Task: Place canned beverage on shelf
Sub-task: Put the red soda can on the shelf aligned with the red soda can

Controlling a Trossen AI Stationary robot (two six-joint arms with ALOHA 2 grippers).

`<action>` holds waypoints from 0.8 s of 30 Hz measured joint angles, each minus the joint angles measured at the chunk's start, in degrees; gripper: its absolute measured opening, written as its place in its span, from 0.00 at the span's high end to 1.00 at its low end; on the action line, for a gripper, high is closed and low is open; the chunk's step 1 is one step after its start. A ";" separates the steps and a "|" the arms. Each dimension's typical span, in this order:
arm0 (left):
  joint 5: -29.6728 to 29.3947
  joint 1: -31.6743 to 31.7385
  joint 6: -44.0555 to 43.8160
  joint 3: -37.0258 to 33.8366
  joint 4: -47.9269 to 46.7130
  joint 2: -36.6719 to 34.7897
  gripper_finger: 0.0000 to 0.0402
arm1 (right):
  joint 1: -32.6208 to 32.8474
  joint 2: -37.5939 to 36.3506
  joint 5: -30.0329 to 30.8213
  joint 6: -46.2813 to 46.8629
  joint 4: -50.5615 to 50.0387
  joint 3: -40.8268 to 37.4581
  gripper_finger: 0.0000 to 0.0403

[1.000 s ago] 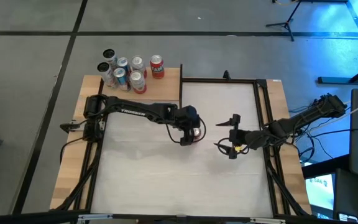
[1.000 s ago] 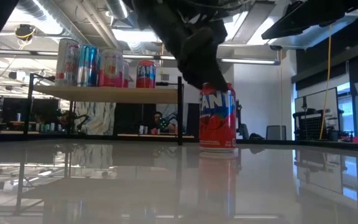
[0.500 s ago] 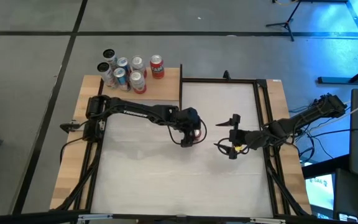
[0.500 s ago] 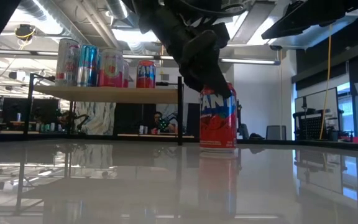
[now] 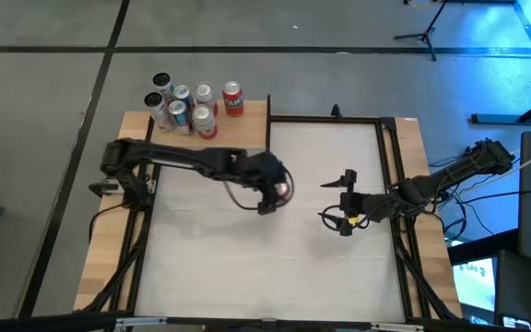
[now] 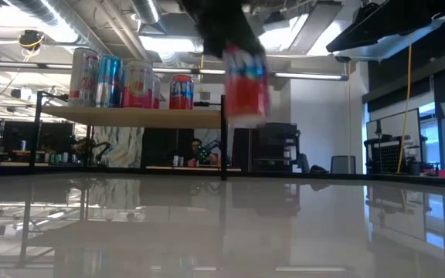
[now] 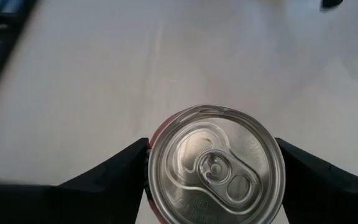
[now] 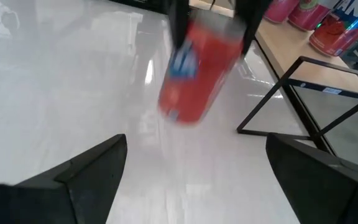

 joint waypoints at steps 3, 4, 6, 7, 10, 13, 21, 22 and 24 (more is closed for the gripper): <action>-4.25 -1.01 -2.70 -0.03 -4.48 -5.40 0.32 | 0.00 0.00 -0.24 0.29 -0.01 0.00 0.05; -5.93 -1.28 -3.81 -0.06 -6.03 -7.18 0.32 | -0.01 0.00 -0.24 0.29 0.03 0.00 0.05; -9.36 -1.50 -5.79 -0.06 -9.27 -11.09 0.32 | -0.01 0.00 -0.24 0.31 0.18 0.00 0.05; -10.97 -1.49 -6.53 -0.04 -10.81 -12.87 0.31 | -0.02 0.00 -0.24 0.31 0.13 0.00 0.05; -15.21 -0.43 -6.77 0.00 -14.90 -16.85 0.31 | -0.02 0.00 -0.24 0.50 0.19 0.00 0.05; -17.50 1.59 -6.53 -0.04 -16.91 -18.89 0.31 | 0.00 0.00 -0.22 1.25 0.17 0.00 0.05; -16.71 11.35 -3.22 -0.06 -16.97 -18.88 0.30 | 0.00 0.01 0.71 1.17 0.26 0.00 0.05; -16.69 12.64 -3.20 -0.04 -17.00 -18.77 0.30 | -0.01 0.00 0.83 1.17 0.26 0.00 0.05; -16.44 15.16 -3.31 -0.06 -17.35 -18.49 0.30 | 0.00 0.00 1.17 1.15 0.22 0.00 0.05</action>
